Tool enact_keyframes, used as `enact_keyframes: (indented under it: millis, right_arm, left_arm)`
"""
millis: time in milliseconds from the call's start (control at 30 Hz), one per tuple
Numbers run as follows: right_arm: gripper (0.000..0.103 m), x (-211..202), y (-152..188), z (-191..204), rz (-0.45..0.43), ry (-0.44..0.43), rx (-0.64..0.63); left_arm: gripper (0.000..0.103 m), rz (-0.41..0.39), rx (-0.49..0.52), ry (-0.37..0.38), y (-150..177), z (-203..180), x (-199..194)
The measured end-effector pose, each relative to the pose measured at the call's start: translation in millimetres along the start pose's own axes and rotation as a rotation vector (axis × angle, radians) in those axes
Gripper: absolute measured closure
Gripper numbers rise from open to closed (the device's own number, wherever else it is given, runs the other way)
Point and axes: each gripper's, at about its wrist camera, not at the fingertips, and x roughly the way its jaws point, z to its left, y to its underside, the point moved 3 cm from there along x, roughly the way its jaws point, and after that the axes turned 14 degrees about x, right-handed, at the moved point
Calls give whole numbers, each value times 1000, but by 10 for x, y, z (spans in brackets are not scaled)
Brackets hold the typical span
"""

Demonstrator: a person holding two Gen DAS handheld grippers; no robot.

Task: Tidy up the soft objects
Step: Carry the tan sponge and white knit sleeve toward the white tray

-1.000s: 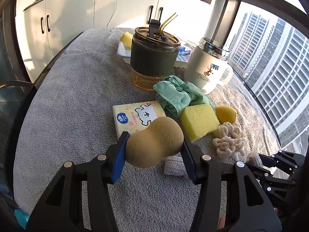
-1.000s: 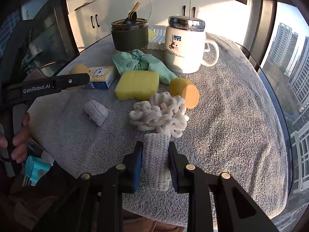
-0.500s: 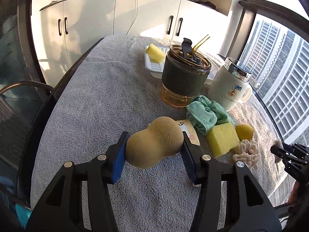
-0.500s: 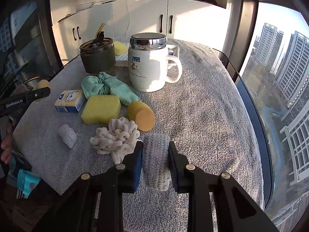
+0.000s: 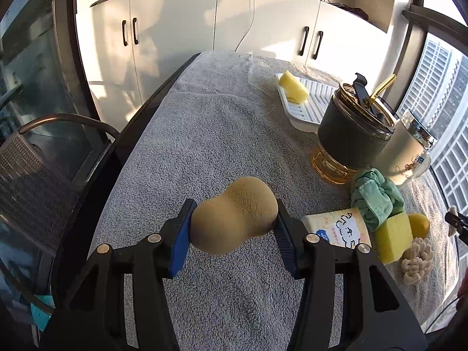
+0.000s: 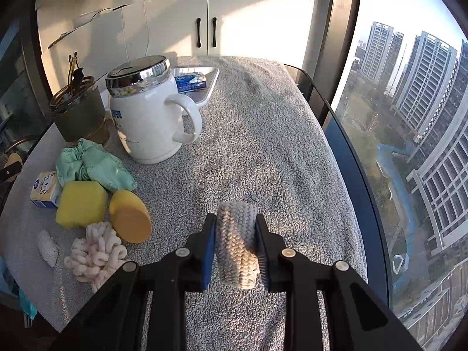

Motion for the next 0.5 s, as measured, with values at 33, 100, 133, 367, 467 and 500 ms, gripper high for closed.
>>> enact_keyframes:
  millis: [33,100,133,367,467,500]
  right_arm:
    - [76,32,-34,-17,2,7,6]
    - [76,109,-104,-41,5,14,10]
    - [76,144,-141,-52,5,23,13]
    - [76,374,-451,-85,7,43,8]
    - [76,483,-576,-81,3,60,2]
    - [76,519,-619,-76,4,56,0]
  left_arm:
    - [54,2,-2,-8,-17,30,30]
    - [54,8,-4,-22,-54,89,98]
    - [54,9,-5,-28,-74,116,132]
    - [54,28,-18,-32,-257,307,416]
    - [54,45,-25,-51,-351,411,568]
    - [54,44,-27,-52,-383,441,613]
